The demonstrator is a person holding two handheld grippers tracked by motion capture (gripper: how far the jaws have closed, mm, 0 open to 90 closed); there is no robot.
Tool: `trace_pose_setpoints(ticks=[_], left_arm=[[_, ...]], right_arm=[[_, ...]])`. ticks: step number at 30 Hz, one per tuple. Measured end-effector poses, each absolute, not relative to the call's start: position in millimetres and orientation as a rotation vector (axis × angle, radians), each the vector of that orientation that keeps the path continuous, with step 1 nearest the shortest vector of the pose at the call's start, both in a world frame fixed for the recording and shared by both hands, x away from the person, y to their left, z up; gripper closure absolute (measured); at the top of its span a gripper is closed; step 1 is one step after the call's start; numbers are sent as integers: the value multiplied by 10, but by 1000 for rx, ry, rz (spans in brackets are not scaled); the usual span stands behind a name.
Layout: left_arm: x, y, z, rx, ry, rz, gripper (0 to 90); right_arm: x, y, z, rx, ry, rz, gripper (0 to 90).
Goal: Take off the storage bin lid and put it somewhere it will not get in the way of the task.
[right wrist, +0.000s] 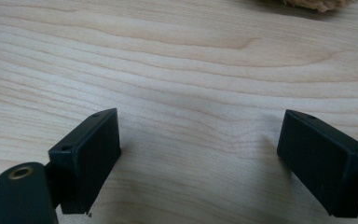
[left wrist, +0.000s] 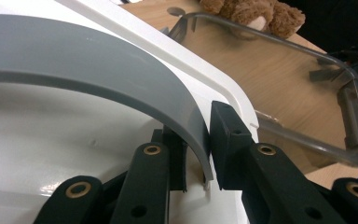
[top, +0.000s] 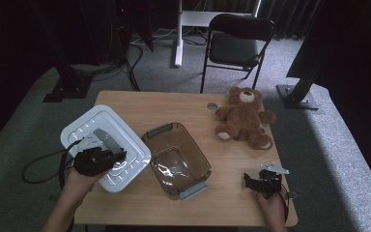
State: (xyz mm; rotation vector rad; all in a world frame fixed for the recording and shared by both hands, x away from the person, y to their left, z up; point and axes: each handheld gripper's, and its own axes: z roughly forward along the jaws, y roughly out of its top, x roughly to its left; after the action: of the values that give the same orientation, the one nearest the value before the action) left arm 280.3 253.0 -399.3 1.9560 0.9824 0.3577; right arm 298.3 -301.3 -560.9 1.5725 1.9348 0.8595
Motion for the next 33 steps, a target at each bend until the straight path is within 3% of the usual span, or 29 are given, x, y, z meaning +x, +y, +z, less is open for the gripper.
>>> trace_pose_setpoints(ticks=[6,23,33], left_arm=[[2787,2640,-4068,1964,1009,354,778],[3119,2658,-4844,2041,1030,80,777],[3339,2621,-5206,2063,1037,-18,761]], right_arm=[[2983,-3013,-5609,1573,1935,860,124],[2983,-3012,-5609,1573,1935,860,124],[2983,-3013,-5609,1572,1935,860,124]])
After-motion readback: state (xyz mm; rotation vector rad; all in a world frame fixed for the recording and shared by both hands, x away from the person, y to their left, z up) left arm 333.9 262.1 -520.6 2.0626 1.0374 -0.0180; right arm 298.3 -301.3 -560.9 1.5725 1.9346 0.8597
